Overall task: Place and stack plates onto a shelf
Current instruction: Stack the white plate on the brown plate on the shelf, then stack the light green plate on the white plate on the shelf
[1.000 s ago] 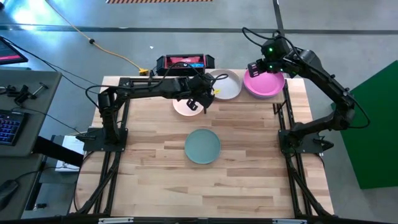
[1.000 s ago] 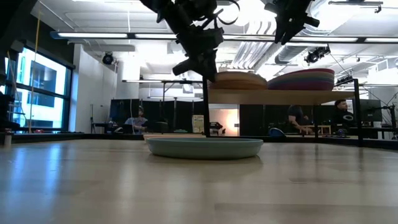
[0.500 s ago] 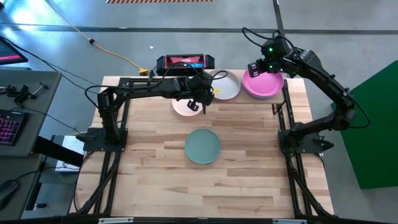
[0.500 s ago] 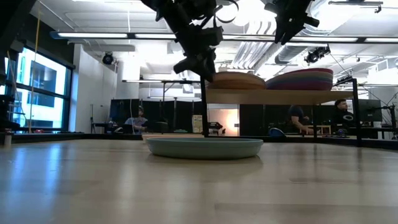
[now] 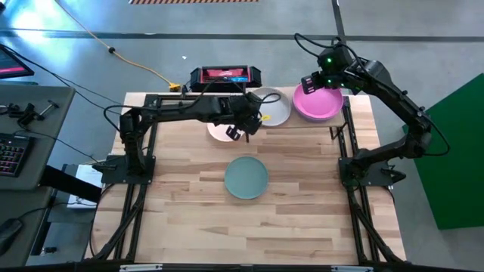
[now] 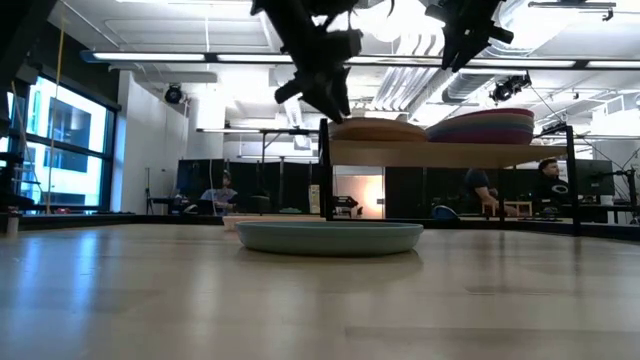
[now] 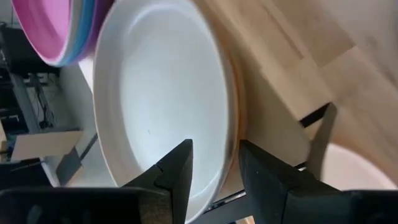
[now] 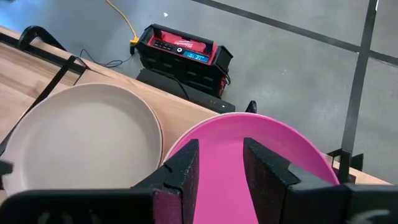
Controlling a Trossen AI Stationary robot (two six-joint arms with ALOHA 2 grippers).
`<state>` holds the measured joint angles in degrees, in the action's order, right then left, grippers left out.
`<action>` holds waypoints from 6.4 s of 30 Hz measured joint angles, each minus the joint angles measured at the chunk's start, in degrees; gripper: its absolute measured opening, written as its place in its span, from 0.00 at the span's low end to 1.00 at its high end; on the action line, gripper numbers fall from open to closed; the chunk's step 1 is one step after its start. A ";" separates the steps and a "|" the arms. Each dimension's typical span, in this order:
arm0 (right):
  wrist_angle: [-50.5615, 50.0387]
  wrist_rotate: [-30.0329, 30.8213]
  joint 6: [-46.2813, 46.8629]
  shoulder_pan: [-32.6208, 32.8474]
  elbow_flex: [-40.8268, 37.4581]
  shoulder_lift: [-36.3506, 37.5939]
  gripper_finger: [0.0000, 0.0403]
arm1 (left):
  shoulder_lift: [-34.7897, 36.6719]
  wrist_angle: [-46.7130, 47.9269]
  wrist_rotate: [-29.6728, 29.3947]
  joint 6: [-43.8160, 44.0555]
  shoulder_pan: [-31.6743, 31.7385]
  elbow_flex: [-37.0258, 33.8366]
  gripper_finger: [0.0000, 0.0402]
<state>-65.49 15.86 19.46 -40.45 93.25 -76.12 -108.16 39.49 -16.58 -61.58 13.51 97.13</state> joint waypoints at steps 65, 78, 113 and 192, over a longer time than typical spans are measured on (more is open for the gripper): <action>11.82 -41.30 -24.75 17.85 -0.02 -22.91 0.26 | 10.58 35.50 3.96 59.66 5.14 -11.14 0.30; 12.17 -38.42 -24.48 15.44 -0.02 -25.33 0.26 | 11.35 39.34 3.32 59.42 10.92 -11.09 0.30; 9.69 -38.38 -19.32 15.50 -0.02 -20.05 0.26 | 14.47 41.05 4.26 59.52 12.51 -11.09 0.30; 35.98 -10.29 46.53 46.06 -34.48 -24.29 0.26 | 38.38 49.15 -3.78 82.46 -9.11 -11.12 0.30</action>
<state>-29.52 5.57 66.00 5.61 58.78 -100.41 -69.78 88.64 -20.36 20.88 4.40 86.02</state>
